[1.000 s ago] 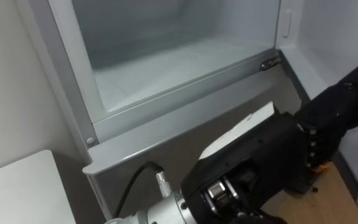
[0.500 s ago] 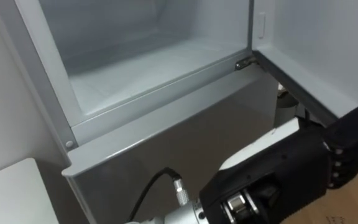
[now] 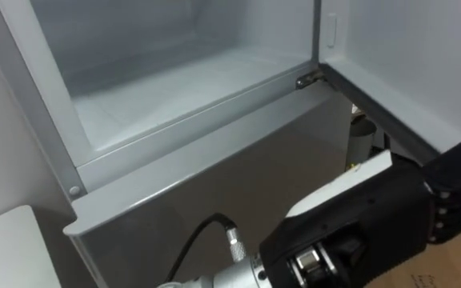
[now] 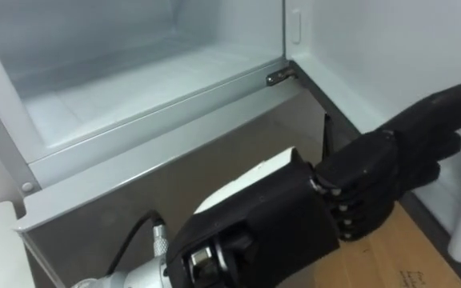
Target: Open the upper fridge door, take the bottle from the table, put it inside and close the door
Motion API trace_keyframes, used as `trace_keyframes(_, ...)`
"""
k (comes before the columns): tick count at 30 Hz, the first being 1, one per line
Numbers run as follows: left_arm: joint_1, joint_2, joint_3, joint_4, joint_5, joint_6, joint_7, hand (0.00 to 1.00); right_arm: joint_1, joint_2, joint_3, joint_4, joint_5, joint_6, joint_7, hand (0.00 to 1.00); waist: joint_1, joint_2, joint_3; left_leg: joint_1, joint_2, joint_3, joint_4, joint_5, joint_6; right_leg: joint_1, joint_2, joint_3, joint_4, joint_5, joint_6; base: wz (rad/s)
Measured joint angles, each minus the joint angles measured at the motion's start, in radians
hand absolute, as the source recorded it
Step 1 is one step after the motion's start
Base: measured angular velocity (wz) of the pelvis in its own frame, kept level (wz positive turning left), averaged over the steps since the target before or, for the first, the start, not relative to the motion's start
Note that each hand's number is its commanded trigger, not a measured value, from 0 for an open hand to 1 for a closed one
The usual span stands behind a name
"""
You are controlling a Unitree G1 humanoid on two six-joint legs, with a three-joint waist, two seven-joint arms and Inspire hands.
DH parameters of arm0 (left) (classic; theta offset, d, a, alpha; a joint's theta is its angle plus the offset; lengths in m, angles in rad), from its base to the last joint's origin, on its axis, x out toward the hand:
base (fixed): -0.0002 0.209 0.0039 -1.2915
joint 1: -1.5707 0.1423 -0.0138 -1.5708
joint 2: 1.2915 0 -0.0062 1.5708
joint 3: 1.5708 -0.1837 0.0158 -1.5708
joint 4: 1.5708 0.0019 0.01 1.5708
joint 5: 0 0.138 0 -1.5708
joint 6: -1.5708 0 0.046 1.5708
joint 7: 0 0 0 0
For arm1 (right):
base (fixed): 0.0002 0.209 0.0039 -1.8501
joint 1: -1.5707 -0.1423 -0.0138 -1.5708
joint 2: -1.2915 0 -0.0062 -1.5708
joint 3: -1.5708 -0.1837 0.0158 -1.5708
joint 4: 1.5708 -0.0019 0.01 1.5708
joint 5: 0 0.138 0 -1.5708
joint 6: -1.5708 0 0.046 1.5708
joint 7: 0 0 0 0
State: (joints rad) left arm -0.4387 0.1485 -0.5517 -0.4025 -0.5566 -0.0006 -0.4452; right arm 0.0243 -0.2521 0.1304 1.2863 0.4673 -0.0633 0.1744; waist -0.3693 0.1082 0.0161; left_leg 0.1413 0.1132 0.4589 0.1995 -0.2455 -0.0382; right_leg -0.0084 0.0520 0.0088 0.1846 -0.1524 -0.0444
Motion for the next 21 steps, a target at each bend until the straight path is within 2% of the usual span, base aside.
trace_keyframes(6,-0.002,0.004,0.000,0.000,0.001,0.000,-0.001,0.00,-0.004,0.003,0.012,0.000,-0.001,0.000,-0.006,0.00,0.023,-0.002,0.0014,-0.025,-0.001,-0.012,0.001,0.000,0.000,-0.008,-0.016,-0.070,0.000,0.000,0.000,0.20)
trace_keyframes(9,-0.002,0.006,0.000,0.000,0.003,0.000,-0.001,0.00,-0.008,0.016,0.011,0.001,-0.008,0.000,-0.011,0.00,0.040,-0.019,0.0107,-0.034,-0.003,-0.029,0.000,0.000,0.000,-0.003,-0.025,-0.104,0.000,0.000,0.000,0.35)
trace_keyframes(13,-0.001,0.006,0.000,-0.001,0.044,0.000,0.001,0.00,-0.008,0.015,0.009,0.001,-0.029,-0.001,-0.011,0.00,0.066,-0.026,0.0092,-0.050,-0.006,-0.042,0.002,0.000,0.000,-0.005,-0.032,-0.136,-0.002,-0.002,0.003,0.28)
trace_keyframes(15,-0.001,0.007,0.003,-0.003,0.071,-0.001,0.004,0.00,-0.010,0.016,0.009,0.002,-0.033,-0.001,-0.010,0.00,0.088,-0.028,0.0077,-0.052,-0.007,-0.063,0.003,0.000,0.000,0.000,-0.034,-0.149,-0.001,-0.002,0.003,0.18)
trace_keyframes(19,-0.001,0.007,0.016,-0.009,0.071,-0.001,0.005,0.00,-0.011,0.016,0.014,0.002,-0.031,-0.001,-0.014,0.00,0.108,-0.028,0.0067,-0.059,-0.009,-0.106,0.004,0.002,-0.002,0.014,-0.035,-0.178,-0.008,-0.002,0.003,0.27)
trace_keyframes(21,-0.001,0.007,0.029,-0.012,0.073,-0.001,0.006,0.00,-0.010,0.016,0.016,0.003,-0.027,-0.001,-0.020,0.00,0.124,-0.027,0.0056,-0.061,-0.009,-0.128,0.005,0.004,-0.006,0.029,-0.037,-0.205,-0.017,-0.002,0.002,0.30)
